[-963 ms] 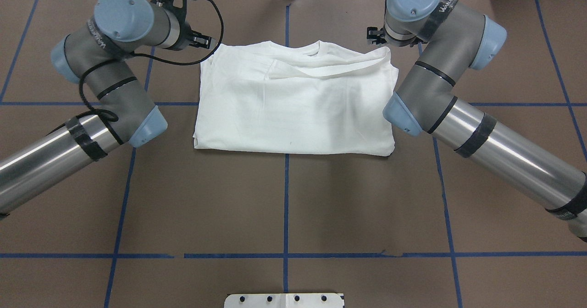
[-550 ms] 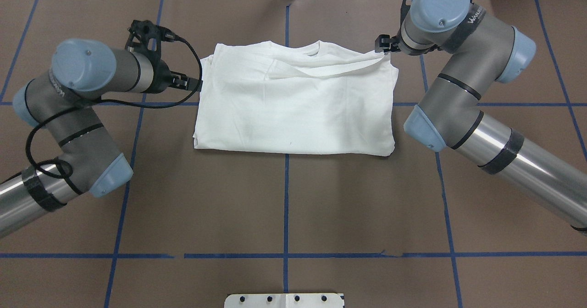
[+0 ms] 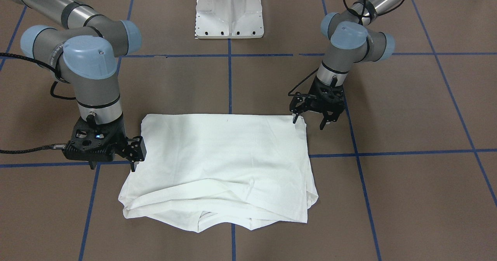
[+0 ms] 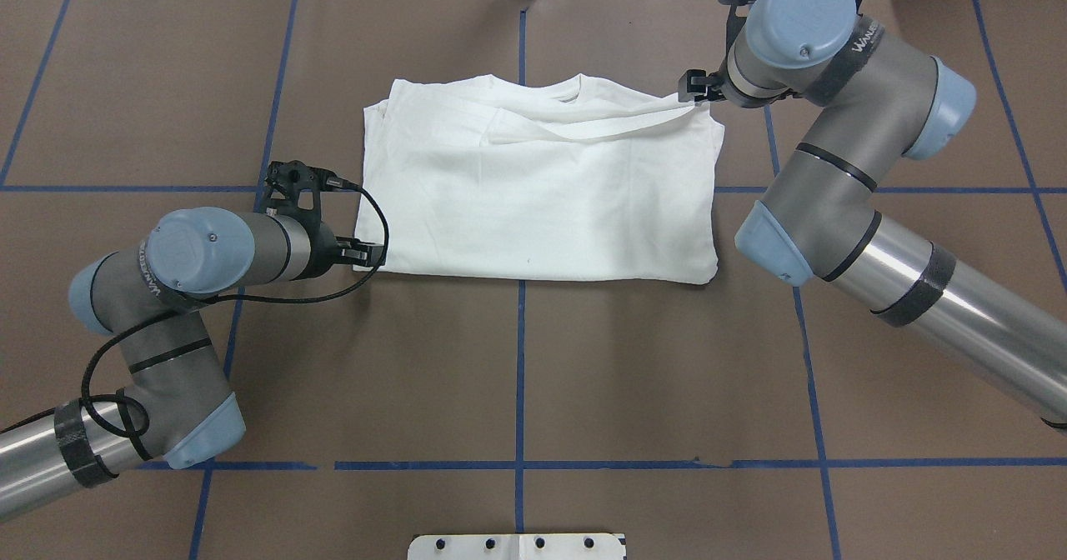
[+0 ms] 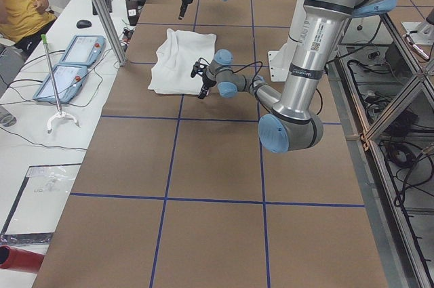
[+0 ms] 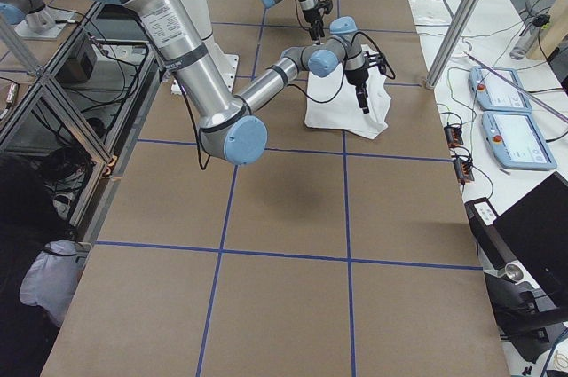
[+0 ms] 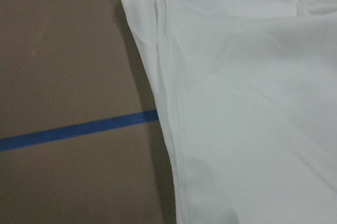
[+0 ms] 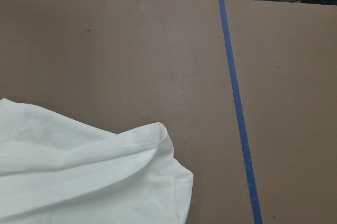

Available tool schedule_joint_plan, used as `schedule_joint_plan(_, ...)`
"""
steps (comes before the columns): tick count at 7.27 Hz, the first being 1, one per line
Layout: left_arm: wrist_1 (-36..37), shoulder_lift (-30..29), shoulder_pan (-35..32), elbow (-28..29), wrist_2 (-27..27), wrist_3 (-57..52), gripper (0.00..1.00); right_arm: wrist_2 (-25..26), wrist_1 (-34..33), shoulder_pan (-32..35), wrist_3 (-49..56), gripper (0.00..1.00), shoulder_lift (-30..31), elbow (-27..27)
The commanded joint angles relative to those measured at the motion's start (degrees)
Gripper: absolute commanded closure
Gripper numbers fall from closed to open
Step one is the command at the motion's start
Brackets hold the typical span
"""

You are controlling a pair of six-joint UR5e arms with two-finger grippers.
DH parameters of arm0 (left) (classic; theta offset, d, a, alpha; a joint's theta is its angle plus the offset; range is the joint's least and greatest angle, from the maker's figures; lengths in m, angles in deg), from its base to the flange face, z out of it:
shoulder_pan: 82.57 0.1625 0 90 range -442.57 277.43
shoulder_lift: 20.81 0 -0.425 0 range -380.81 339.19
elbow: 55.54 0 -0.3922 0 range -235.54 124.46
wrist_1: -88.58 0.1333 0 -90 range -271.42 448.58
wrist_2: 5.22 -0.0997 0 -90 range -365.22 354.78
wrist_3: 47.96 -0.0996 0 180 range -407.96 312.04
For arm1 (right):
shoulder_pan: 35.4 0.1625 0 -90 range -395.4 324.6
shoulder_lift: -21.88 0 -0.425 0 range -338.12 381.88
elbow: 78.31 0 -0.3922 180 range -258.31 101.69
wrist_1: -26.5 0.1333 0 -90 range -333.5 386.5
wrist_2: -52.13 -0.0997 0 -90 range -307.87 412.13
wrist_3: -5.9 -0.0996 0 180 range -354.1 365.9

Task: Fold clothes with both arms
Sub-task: 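Move the left gripper to the folded shirt's side edge nearest it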

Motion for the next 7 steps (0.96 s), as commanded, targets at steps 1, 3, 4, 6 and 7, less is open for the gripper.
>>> schedule_joint_plan(1,-0.04,-0.44,1.00,0.32,-0.41,1.23,0.68,0.00,0.00,-0.04,0.29,0.00,0.00,-0.02)
schedule_joint_plan(3,-0.04,-0.53,1.00,-0.38,-0.40,1.23,1.00,0.09,0.00,-0.12,0.47,0.00,-0.08,-0.02)
schedule_joint_plan(4,0.04,-0.36,1.00,-1.00,-0.41,1.06,1.00,0.09,0.00,-0.21,0.55,0.00,-0.08,-0.02)
schedule_joint_plan(6,0.04,0.35,-1.36,-1.18,-0.41,-4.78,1.00,0.26,0.00,-1.08,-0.23,0.00,-0.35,-0.02)
schedule_joint_plan(7,-0.04,0.96,-5.47,0.13,-0.41,-11.45,1.00,0.26,0.09,-1.61,-0.32,0.00,-0.52,-0.02)
